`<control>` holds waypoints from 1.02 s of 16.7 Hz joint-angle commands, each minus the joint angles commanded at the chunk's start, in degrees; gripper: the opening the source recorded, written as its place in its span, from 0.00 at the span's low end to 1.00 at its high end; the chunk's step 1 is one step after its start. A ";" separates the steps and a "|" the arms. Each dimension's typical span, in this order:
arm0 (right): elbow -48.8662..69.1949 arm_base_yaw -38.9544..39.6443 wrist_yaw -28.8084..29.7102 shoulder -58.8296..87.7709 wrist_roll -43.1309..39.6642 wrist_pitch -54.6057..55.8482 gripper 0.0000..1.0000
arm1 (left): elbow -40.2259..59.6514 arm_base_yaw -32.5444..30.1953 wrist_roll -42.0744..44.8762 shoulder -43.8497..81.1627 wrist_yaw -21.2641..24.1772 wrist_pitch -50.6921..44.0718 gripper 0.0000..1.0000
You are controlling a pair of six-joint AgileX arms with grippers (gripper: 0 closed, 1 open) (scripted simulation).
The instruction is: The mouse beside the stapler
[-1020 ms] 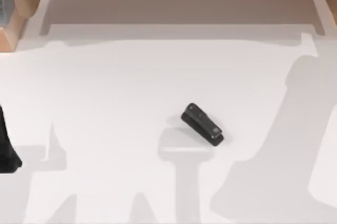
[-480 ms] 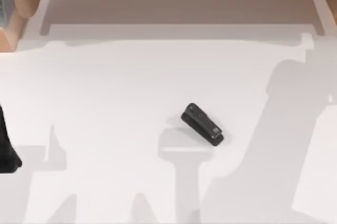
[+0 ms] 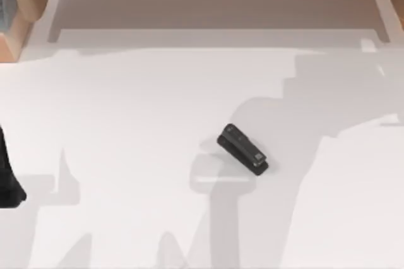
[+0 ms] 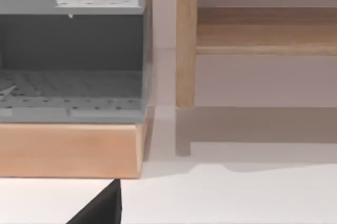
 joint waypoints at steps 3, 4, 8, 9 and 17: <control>-5.70 3.97 -0.05 -5.88 5.15 2.06 0.00 | 0.00 0.00 0.00 0.00 0.00 0.00 1.00; -7.74 5.57 -0.02 -7.62 7.04 2.85 0.00 | 0.00 0.00 0.00 0.00 0.00 0.00 1.00; -16.49 13.27 0.43 -12.78 15.25 6.48 0.00 | 0.00 0.00 0.00 0.00 0.00 0.00 1.00; -18.77 15.43 0.63 -13.58 17.40 7.48 0.00 | 0.00 0.00 0.00 0.00 0.00 0.00 1.00; -35.58 33.54 2.89 -15.35 33.76 15.49 0.00 | 0.00 0.00 0.00 0.00 0.00 0.00 1.00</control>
